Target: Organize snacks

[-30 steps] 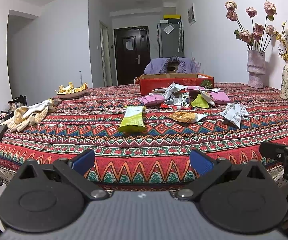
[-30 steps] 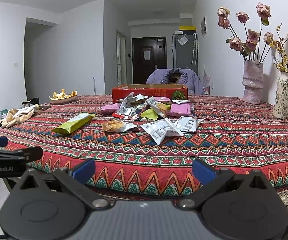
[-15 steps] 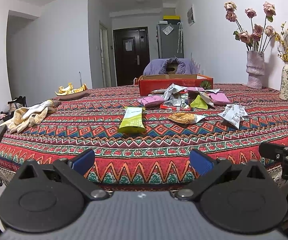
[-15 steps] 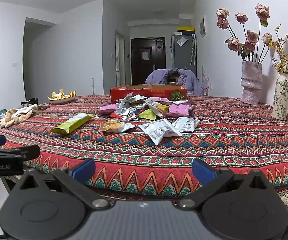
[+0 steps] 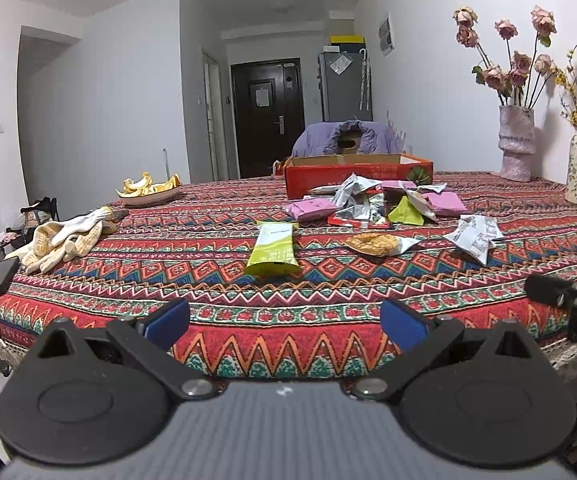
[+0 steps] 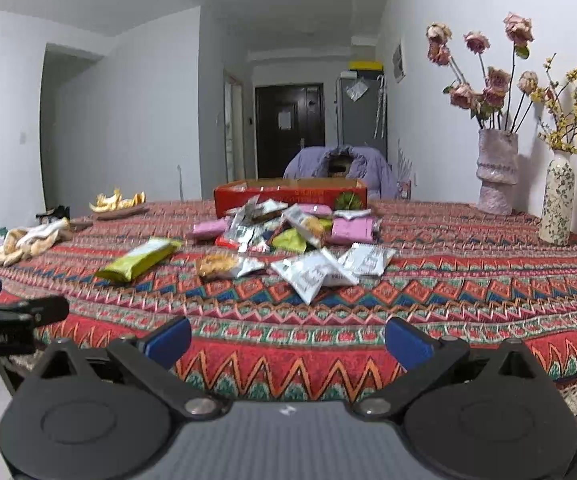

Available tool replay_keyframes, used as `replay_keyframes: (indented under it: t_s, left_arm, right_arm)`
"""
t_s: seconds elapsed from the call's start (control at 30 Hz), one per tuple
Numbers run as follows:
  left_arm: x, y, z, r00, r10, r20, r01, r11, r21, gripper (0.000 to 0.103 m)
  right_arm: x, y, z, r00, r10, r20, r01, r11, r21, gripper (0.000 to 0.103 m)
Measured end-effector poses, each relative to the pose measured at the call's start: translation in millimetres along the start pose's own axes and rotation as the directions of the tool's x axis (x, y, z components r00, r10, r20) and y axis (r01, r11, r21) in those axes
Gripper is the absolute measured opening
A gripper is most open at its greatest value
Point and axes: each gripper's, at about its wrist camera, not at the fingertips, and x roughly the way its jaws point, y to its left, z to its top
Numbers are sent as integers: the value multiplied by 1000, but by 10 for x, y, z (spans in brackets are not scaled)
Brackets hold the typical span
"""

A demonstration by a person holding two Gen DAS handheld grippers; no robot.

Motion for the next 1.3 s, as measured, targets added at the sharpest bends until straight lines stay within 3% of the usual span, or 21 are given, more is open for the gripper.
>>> replay_keyframes:
  t_s: [0.37,0.73,1.0,1.13,1.3]
  left_arm:
    - [87,65,127,1000,18,-4,-18,1000,-19,103]
    - [540,-1,339,995,-21,-94,23,1000,16,103]
    - [1023,37,571,988,-38,-153,39,999,4,103]
    - [1218,-54,698,986,-109,-128,116,992,53,102]
    - [1523,-225,851,960,-230,-158,252,958,140,101]
  right_arm:
    - [147,-45,127,998,4,63,-6,999,35,103]
    - [560,-106,311,999,31,-36,-28,998,59,103]
    - [1042,-280,416,986,94,-136,-65,977,202,99]
    - [1335,-330,467,978,94,-187,-48,971,235,94]
    - [1673,-425,520,965,139,-222,-54,934,353,93]
